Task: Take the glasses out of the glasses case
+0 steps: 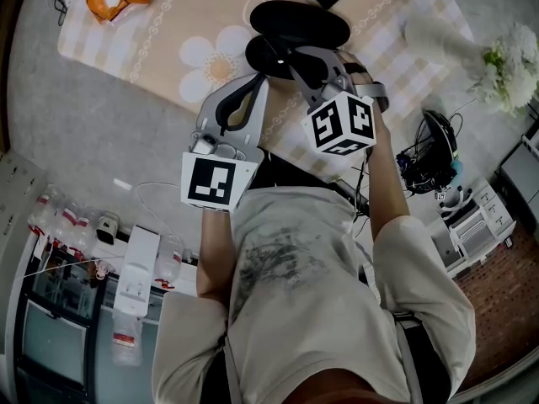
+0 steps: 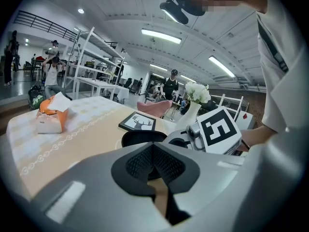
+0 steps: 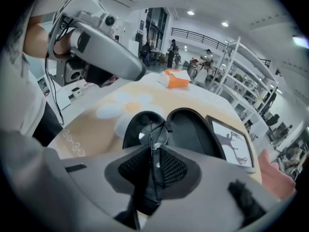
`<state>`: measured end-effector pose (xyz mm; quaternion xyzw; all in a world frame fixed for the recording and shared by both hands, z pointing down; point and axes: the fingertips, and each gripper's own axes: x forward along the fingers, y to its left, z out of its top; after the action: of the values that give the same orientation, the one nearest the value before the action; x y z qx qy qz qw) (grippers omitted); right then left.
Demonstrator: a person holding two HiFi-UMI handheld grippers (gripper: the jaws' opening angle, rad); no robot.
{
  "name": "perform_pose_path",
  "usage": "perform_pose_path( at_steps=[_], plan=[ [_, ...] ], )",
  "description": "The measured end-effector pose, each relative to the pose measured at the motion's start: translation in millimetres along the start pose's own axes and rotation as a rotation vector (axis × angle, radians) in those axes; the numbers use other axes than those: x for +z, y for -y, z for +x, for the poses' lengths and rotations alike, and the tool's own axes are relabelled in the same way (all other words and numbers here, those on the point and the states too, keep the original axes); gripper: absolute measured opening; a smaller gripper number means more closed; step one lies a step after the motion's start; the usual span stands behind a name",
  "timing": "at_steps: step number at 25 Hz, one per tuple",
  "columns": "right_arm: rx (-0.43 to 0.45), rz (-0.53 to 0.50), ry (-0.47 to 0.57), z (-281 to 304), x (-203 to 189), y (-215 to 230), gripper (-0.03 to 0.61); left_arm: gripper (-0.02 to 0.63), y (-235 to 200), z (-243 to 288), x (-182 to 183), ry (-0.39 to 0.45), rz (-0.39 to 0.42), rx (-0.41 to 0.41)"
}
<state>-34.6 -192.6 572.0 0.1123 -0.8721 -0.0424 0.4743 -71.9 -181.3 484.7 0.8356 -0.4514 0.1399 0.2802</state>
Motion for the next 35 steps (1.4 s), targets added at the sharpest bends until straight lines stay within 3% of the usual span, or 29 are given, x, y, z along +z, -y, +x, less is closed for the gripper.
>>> perform_pose_path(
  at_steps=[6,20,35],
  plan=[
    [0.004,-0.048,-0.015,2.2,-0.4,-2.4,0.072,0.009,-0.9,-0.2,-0.5,0.001,-0.004,-0.003],
    [-0.003,-0.053,-0.023,1.7,-0.9,-1.9,0.018,0.008,0.2,-3.1,-1.2,0.004,-0.001,-0.006],
    [-0.006,-0.038,-0.013,-6.2,2.5,-0.1,0.018,0.008,4.7,-4.6,-1.6,0.009,-0.002,-0.011]
  ],
)
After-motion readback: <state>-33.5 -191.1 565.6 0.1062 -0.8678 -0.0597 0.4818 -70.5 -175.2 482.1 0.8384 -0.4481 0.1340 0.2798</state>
